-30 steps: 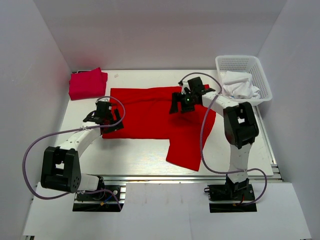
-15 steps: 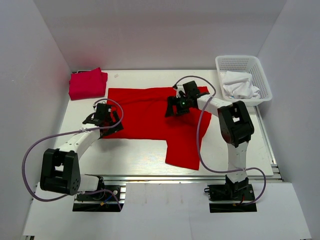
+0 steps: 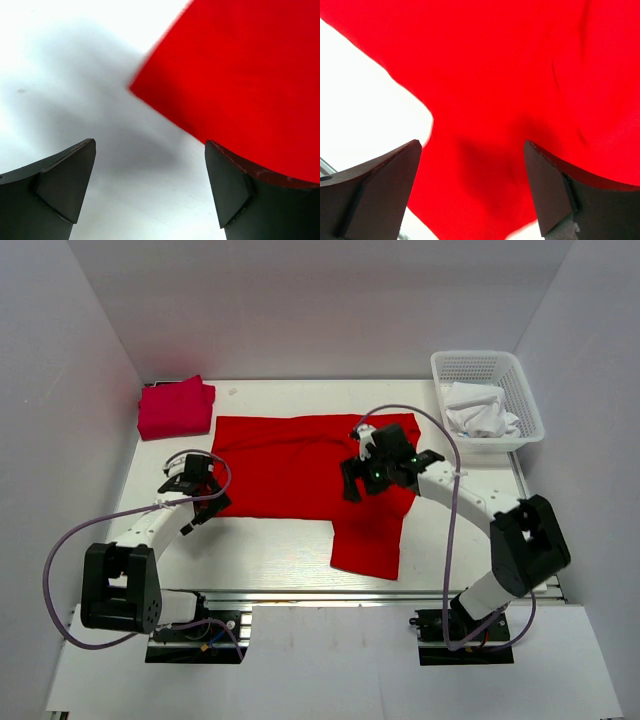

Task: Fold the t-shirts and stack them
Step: Grap the side of the flattened tshirt closest away from the robot with both arms

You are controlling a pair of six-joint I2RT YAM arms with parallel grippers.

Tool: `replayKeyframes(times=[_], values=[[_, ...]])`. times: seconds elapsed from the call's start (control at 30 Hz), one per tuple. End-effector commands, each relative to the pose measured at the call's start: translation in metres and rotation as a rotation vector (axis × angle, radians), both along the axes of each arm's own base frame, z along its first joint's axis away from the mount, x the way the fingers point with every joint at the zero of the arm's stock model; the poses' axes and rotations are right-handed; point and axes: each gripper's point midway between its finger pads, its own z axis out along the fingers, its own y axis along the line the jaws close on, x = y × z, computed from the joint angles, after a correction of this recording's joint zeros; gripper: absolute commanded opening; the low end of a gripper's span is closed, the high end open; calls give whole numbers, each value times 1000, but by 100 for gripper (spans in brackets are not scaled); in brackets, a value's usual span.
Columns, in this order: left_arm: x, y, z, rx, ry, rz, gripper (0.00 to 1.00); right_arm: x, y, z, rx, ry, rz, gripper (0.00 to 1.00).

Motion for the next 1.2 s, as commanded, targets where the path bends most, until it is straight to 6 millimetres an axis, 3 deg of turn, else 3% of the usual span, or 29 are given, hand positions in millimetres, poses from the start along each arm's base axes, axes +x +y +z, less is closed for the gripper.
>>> replayKeyframes(times=[0.0, 0.07, 0.2, 0.23, 0.3, 0.5, 0.63, 0.73, 0.77, 0.83, 0.87, 1.17], values=[[-3, 13, -7, 14, 10, 84, 100, -29, -28, -16, -137, 27, -61, 90], [7, 17, -4, -8, -12, 104, 100, -43, -41, -26, -188, 56, -92, 90], [16, 22, -14, -19, -12, 128, 100, -53, -61, -23, -203, 32, -220, 90], [22, 24, -12, -31, -37, 134, 100, -61, -68, -33, -214, 58, -239, 90], [23, 24, -21, -45, -32, 153, 98, -67, -64, -29, -175, 61, -236, 90], [37, 25, -19, -85, -86, 177, 84, -88, -76, -46, -196, 125, -256, 90], [35, 32, -24, -75, -69, 202, 69, -95, -79, -50, -198, 158, -270, 90], [36, 25, -32, -112, -59, 184, 51, -104, -78, -52, -192, 176, -255, 90], [36, 23, -34, -120, -64, 180, 34, -108, -80, -53, -196, 184, -249, 90], [34, 20, -40, -138, -53, 171, 18, -113, -82, -54, -208, 184, -237, 90], [35, 20, -42, -138, -53, 171, 3, -116, -83, -56, -220, 191, -229, 90], [36, 22, -37, -125, -48, 168, 0, -136, -67, -66, -344, 207, -67, 88]])
